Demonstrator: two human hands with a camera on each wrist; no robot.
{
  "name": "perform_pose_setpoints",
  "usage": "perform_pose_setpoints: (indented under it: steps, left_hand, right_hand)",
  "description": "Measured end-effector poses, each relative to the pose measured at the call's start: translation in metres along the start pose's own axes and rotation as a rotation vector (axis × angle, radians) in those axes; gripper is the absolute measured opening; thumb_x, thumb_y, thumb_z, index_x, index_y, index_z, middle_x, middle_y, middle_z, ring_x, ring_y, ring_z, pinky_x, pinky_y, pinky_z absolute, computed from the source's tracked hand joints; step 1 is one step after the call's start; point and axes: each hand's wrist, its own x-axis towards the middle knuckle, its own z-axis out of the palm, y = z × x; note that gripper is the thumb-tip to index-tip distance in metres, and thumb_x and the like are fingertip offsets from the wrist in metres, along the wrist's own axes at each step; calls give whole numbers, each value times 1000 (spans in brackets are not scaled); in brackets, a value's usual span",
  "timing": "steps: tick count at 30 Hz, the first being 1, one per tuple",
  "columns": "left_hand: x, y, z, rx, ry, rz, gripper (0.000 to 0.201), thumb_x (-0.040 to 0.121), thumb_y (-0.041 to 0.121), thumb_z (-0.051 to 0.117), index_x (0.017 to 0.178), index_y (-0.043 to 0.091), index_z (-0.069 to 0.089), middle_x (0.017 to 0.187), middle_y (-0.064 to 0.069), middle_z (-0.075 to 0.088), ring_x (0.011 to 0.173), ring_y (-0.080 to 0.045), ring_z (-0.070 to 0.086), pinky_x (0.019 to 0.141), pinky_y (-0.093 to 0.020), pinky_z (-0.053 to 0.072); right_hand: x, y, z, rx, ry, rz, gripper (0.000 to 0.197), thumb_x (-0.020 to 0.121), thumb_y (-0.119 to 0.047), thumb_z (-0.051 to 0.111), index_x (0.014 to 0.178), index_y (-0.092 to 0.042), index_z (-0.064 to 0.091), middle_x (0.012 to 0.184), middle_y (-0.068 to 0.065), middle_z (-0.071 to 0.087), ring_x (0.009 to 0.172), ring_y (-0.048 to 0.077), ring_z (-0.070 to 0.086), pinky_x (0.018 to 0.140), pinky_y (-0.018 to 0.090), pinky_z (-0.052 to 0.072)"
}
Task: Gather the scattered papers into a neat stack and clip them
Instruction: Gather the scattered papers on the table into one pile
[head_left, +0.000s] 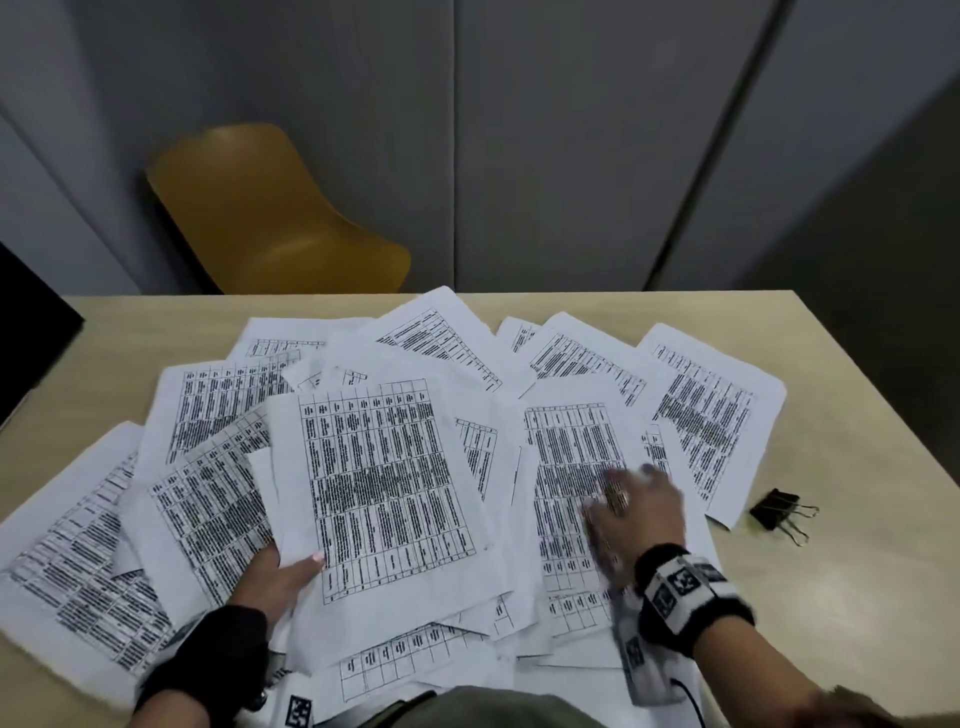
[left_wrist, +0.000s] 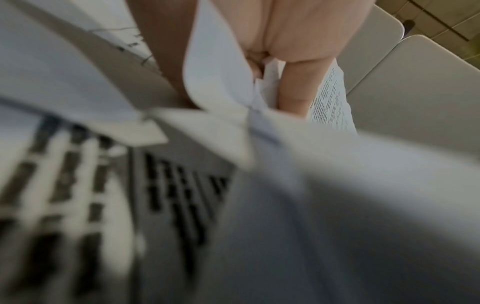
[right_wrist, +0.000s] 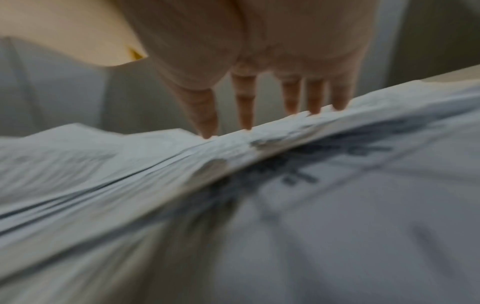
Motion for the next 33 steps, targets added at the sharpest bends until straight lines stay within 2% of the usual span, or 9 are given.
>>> perform_pose_setpoints:
  steps: [3, 6, 10, 13, 17, 22, 27, 30, 33]
  left_hand:
    - [-10, 9, 4, -27, -2, 42, 27, 87, 1, 54, 113, -7, 50, 105, -14, 51, 93, -21, 46, 80, -27, 32]
    - [-6, 7, 3, -9, 24, 37, 31, 86, 1, 56, 115, -11, 50, 109, -17, 57, 91, -24, 49, 83, -30, 35]
    - [-7, 7, 2, -7, 3, 50, 31, 87, 0, 55, 115, -11, 49, 103, -15, 53, 93, -23, 48, 83, -29, 33]
    - [-3, 4, 0, -24, -13, 47, 29, 86, 2, 57, 112, -9, 51, 102, -17, 56, 92, -24, 50, 83, -29, 34]
    - [8, -6, -3, -18, 7, 46, 20, 85, 7, 60, 101, 2, 49, 100, -14, 56, 93, -26, 51, 82, -29, 35]
    - [27, -23, -8, 57, 11, 20, 41, 78, 18, 70, 109, -5, 56, 112, -25, 63, 105, -37, 59, 90, -38, 42]
    - [24, -17, -6, 78, 24, -6, 36, 81, 11, 65, 110, -8, 54, 109, -23, 63, 99, -34, 59, 82, -35, 42]
    - [21, -14, -5, 17, 18, -8, 37, 81, 8, 64, 112, -8, 53, 108, -21, 61, 97, -30, 57, 83, -33, 39]
    - [24, -18, -3, 0, -3, -5, 77, 65, 38, 74, 125, -2, 48, 130, -16, 54, 116, -33, 52, 101, -41, 39]
  right_hand:
    - [18, 10, -20, 15, 0, 309, 90, 69, -58, 68, 140, -22, 26, 146, 19, 25, 133, 39, 26, 107, 52, 30]
    - [24, 9, -23, 147, -91, 310, 97, 67, -45, 76, 141, -17, 20, 141, 22, 33, 127, 41, 38, 99, 51, 40]
    - [18, 1, -12, 253, -112, 275, 64, 71, -33, 77, 118, -7, 42, 98, 13, 63, 86, 31, 63, 78, 40, 55]
    - [10, -3, -8, 260, -47, 222, 34, 79, -31, 70, 93, -5, 55, 64, 1, 52, 58, 18, 54, 55, 27, 48]
    - [0, -4, -14, 488, -27, 248, 17, 84, -20, 61, 94, -6, 60, 66, 8, 61, 57, 25, 58, 55, 33, 54]
    - [-1, -4, -49, 405, 337, 144, 22, 86, -10, 56, 104, -2, 63, 75, 14, 57, 71, 26, 53, 69, 31, 43]
    - [-4, -30, -73, 784, 575, 99, 7, 86, -14, 59, 92, -9, 59, 66, 6, 54, 62, 23, 53, 69, 33, 50]
    - [-13, -61, -66, 1059, 494, 124, 6, 85, -8, 59, 87, -11, 54, 62, 3, 51, 48, 11, 50, 55, 22, 44]
    - [-27, -85, -28, 1025, 228, 141, 9, 84, -8, 56, 93, -6, 57, 63, 11, 54, 45, 18, 50, 41, 21, 42]
